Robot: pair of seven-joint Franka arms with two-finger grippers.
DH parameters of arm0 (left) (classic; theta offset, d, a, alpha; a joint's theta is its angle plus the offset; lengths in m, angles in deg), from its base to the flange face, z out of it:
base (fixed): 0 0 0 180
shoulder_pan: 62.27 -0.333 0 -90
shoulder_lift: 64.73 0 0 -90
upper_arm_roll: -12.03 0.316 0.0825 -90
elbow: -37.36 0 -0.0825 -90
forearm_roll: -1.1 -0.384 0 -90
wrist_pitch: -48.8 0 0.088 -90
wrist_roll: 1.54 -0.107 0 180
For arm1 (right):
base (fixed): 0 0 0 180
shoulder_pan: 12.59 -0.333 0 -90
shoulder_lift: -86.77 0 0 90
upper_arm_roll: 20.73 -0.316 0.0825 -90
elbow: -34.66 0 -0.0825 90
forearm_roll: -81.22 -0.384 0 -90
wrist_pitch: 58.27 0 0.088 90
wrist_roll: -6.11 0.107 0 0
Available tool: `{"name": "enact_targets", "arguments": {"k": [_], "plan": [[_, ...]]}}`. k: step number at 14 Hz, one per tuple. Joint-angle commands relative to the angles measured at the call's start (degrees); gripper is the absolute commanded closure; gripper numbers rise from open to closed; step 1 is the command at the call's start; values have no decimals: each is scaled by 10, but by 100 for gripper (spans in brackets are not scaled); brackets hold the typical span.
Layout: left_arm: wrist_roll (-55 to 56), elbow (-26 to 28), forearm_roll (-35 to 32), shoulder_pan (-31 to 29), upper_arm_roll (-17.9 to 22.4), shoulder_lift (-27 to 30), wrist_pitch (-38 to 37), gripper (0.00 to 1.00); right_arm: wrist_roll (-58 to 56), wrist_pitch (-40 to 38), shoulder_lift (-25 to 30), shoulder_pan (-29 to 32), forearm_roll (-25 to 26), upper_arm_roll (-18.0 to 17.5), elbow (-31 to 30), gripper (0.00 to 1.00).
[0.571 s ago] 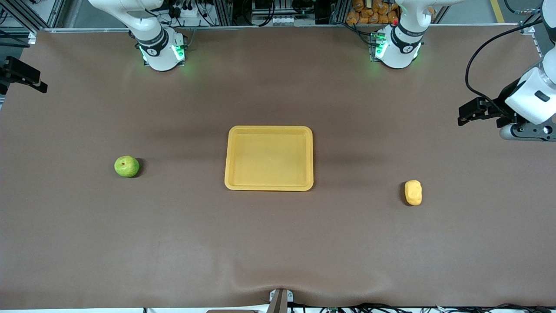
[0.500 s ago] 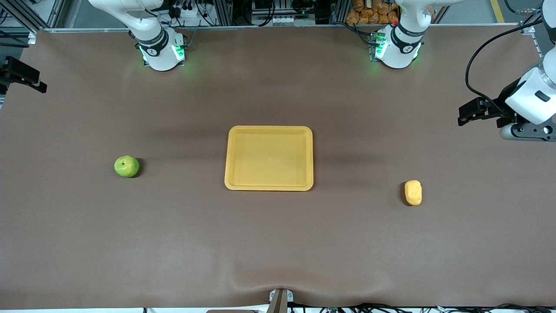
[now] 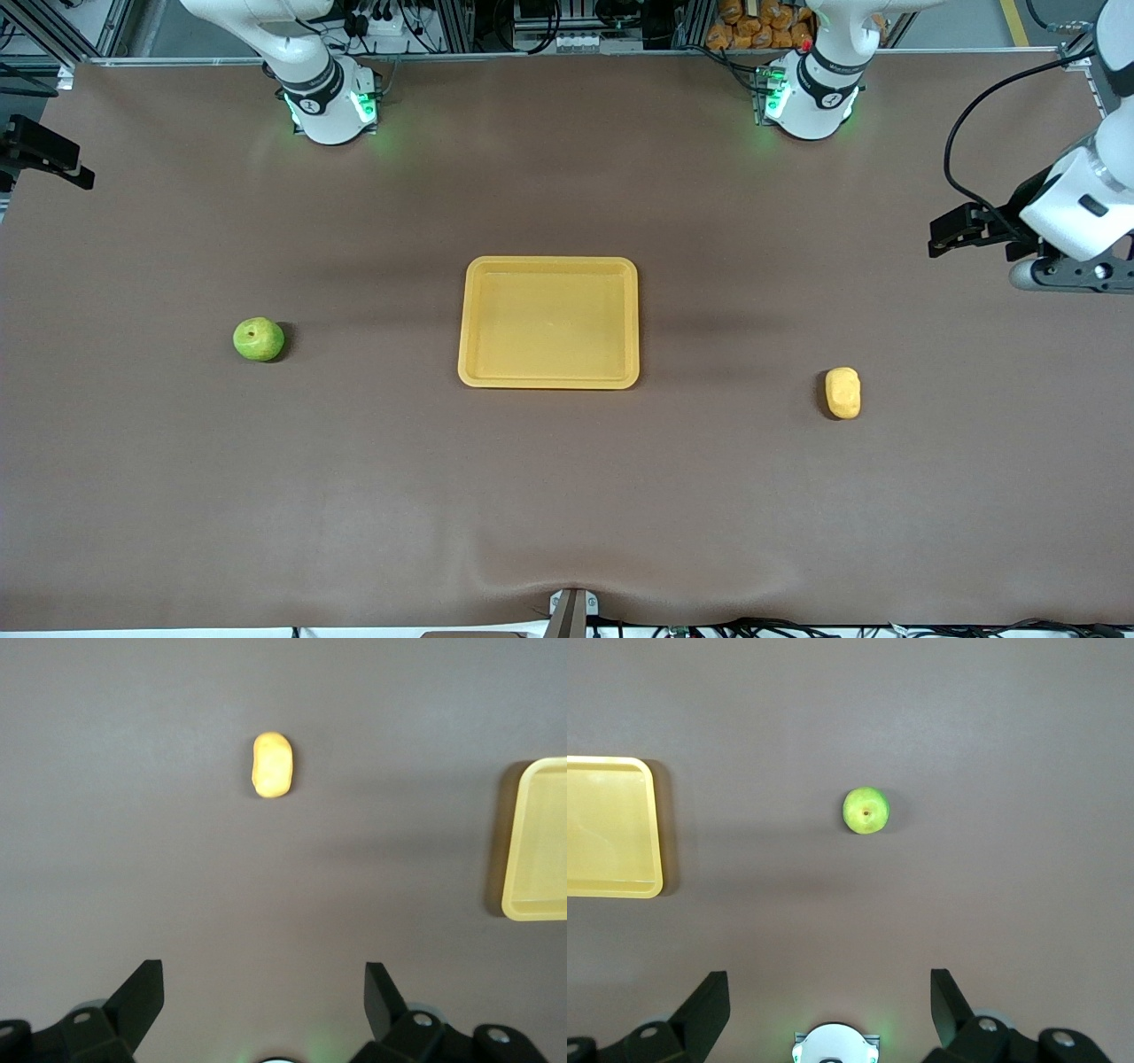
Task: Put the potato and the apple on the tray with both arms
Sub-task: 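Move the left gripper toward the yellow potato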
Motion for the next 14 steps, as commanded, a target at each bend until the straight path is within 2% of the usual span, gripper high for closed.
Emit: {"name": "enact_targets", "arguments": {"k": [1, 4, 7, 9, 11, 13, 14], "plan": [[7, 6, 1, -1, -1, -11, -1, 0, 6, -4, 8, -3, -2, 3, -1, 0], [35, 2, 1, 3, -1, -53, 6, 0, 2, -1, -5, -2, -3, 3, 5, 0], [38, 8, 1, 8, -1, -106, 72, 0, -1, 2, -8, -2, -1, 3, 6, 0], [38, 27, 1, 10, -1, -134, 142, 0, 0, 3, -26, -1, 5, 2, 7, 0], [55, 73, -2, 10, -1, -154, 249, 0, -1, 4, -31, 1, 5, 3, 6, 0], [97, 116, -36, 10, -1, -176, 357, 0, 0, 3, -39, 1, 7, 3, 7, 0], [120, 125, -56, 8, -1, -188, 379, 0, 0, 5, -43, 1, 9, 3, 6, 0]]}}
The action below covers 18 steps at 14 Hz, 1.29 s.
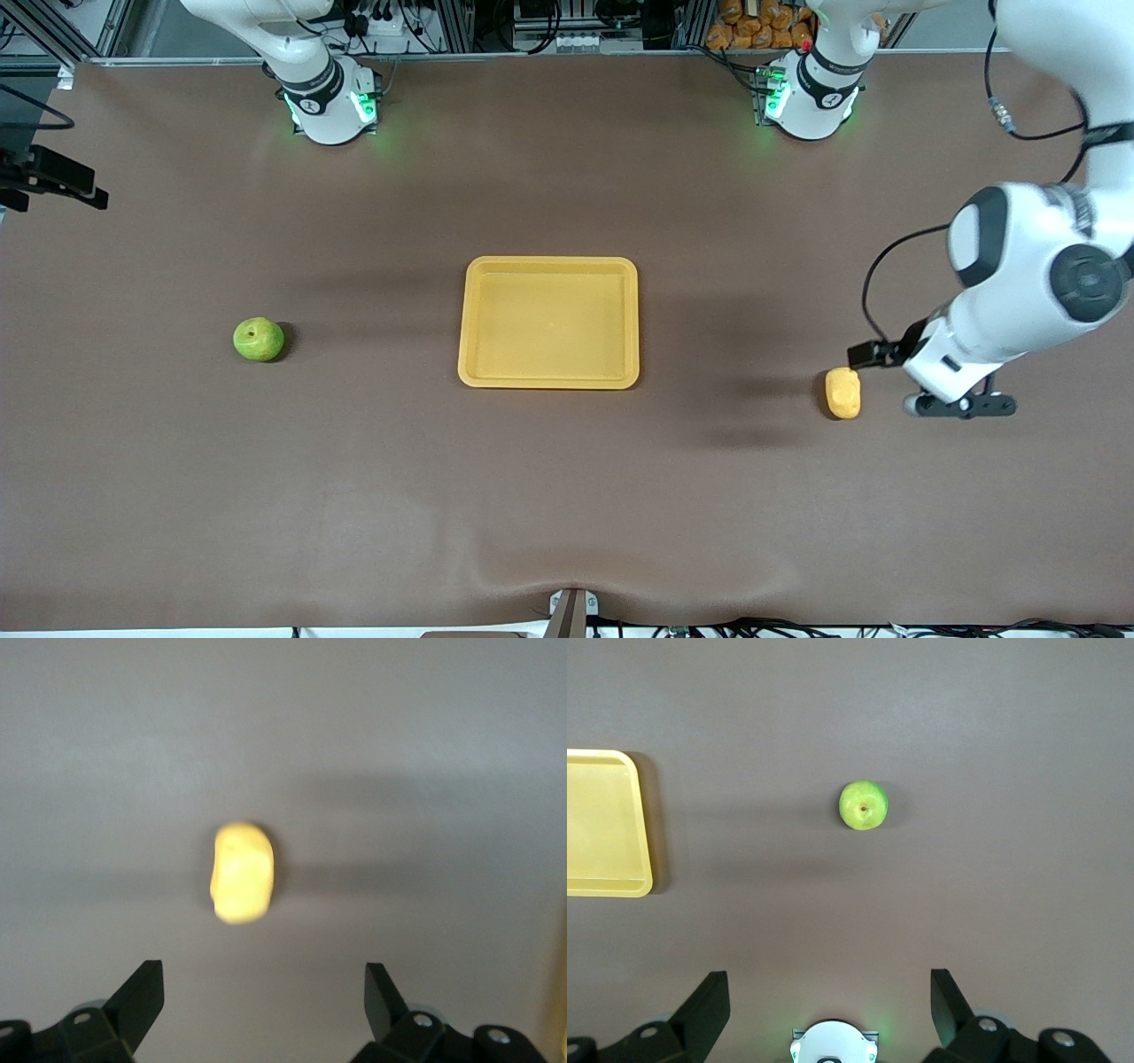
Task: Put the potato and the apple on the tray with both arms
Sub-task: 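Lower and grasp the potato with the left gripper while the right gripper approaches the apple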
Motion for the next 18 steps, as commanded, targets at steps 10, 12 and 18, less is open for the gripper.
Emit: {"name": "enact_targets", "arguments": {"k": [10, 12, 18], "plan": [[74, 30, -75, -5, 7, -104, 112, 0, 0, 4, -80, -5, 27, 0, 6, 0], [74, 29, -75, -4, 14, -110, 124, 0, 0, 11, -100, -1, 26, 0, 6, 0], [77, 27, -82, -21, 14, -127, 126, 0, 0, 49, -127, 4, 25, 0, -7, 0]]}}
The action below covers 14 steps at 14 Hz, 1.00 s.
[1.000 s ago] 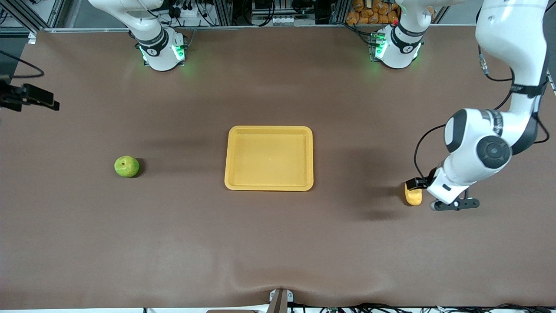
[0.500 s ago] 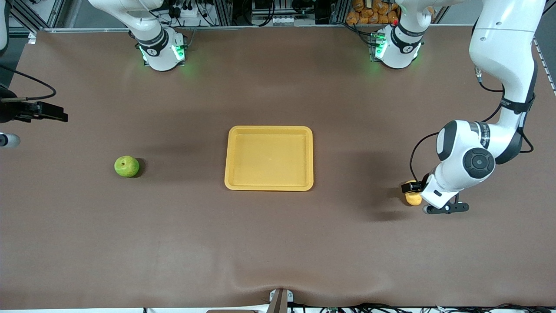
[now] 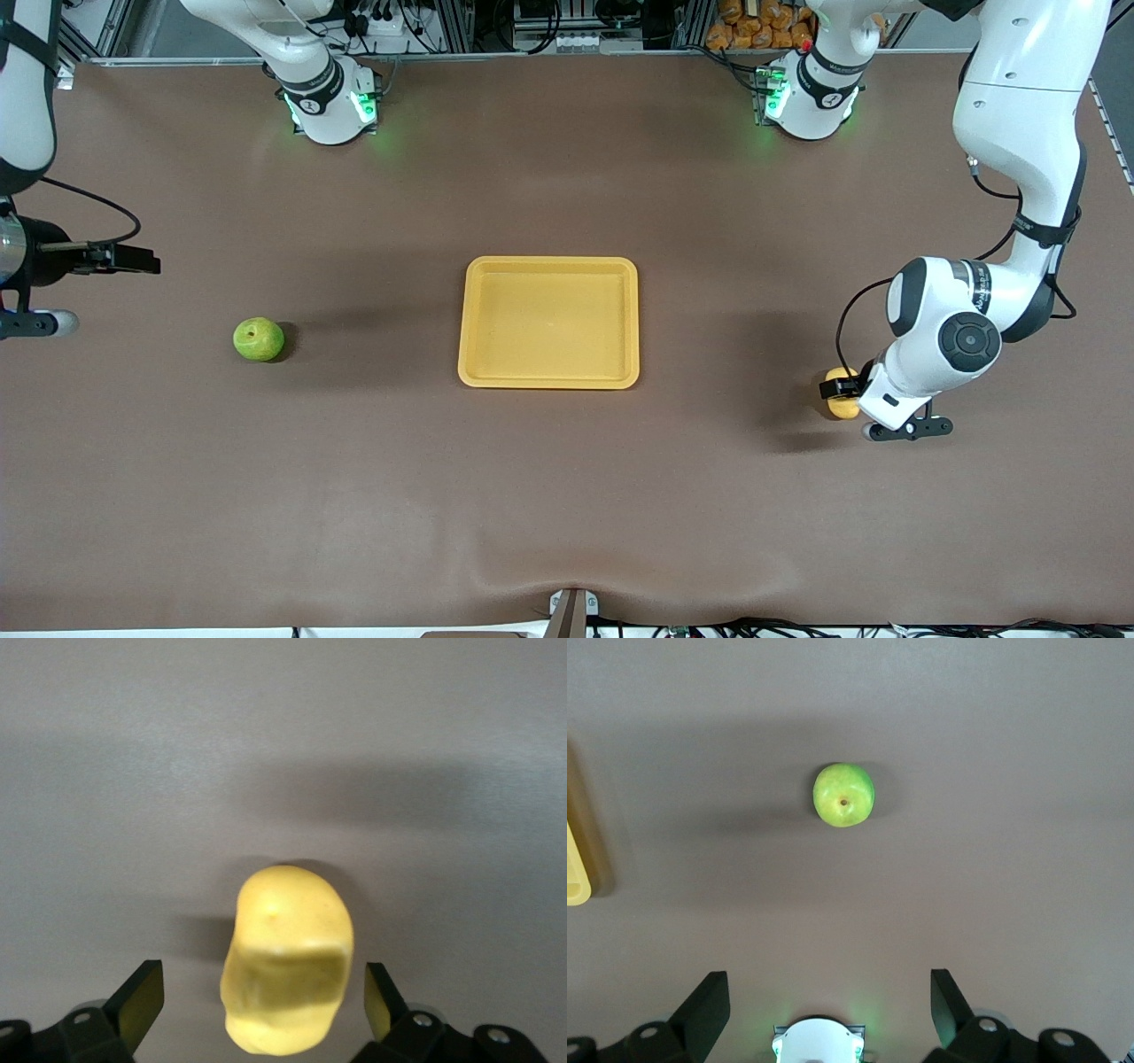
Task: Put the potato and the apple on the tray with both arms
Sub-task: 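Lower and grasp the potato with the left gripper while the right gripper approaches the apple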
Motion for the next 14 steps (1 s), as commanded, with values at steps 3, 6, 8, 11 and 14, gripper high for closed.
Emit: {"name": "enact_targets", "arguments": {"k": [3, 6, 8, 11, 14], "plan": [[38, -4, -12, -4, -1, -19, 8, 0, 0, 41, -18, 6, 4, -2, -14, 0], [57, -6, -15, 0, -1, -31, 22, 0, 0, 71, -34, 15, 3, -2, -31, 0], [57, -6, -16, 0, -1, -34, 23, 0, 0, 98, -37, 21, 2, -2, -54, 0], [56, -7, -37, 0, -1, -34, 29, 8, 0, 115, -44, 22, 2, -2, -65, 0], [55, -8, -39, 0, -1, -33, 29, 62, 0, 157, -52, 22, 1, -2, -88, 0]]}}
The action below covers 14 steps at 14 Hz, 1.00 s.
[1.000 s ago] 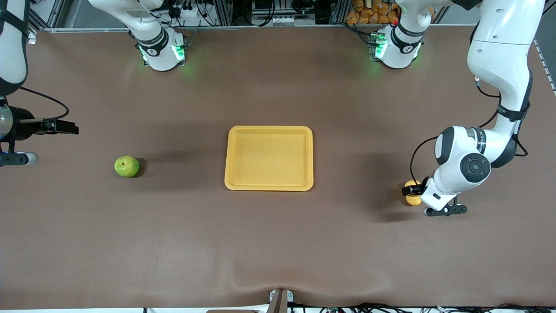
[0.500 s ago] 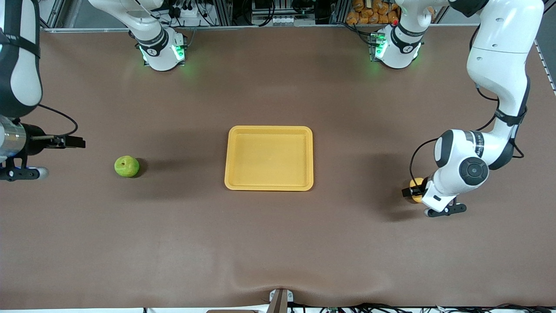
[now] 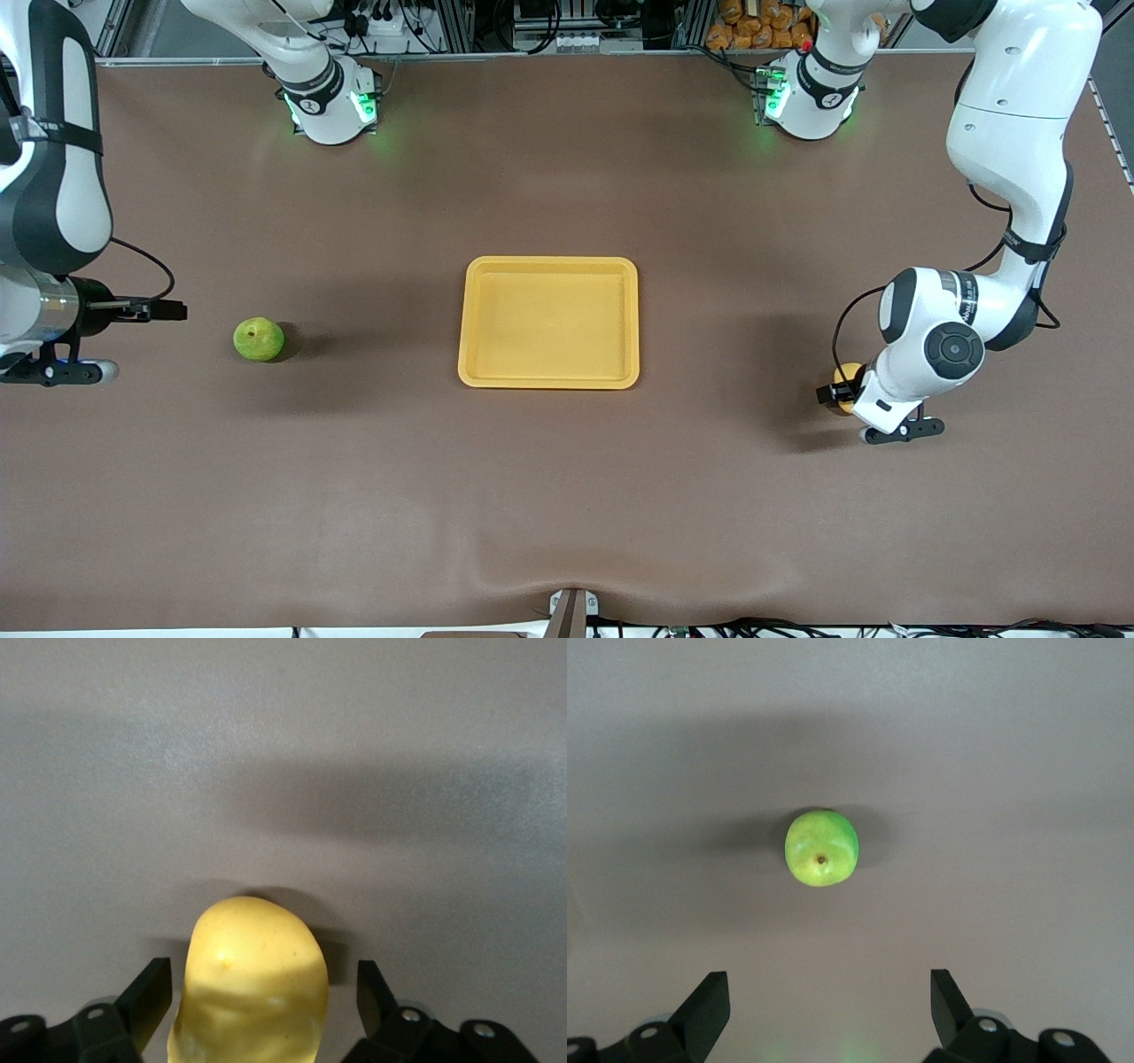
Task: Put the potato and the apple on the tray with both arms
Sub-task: 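Lower and grasp the potato with the left gripper while the right gripper approaches the apple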
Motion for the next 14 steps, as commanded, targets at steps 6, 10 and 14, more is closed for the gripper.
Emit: {"name": "enact_targets", "arguments": {"k": [6, 10, 14], "plan": [[14, -3, -15, 4, -7, 16, 3, 100, 0, 94, -26, 6, 0, -6, -56, 0], [68, -3, -15, 51, -7, 52, -16, 100, 0, 105, -42, 10, -3, -6, -56, 0], [160, -31, -14, 121, -7, 59, -20, 96, 0, 130, -50, 16, -28, -6, -75, 0]]}}
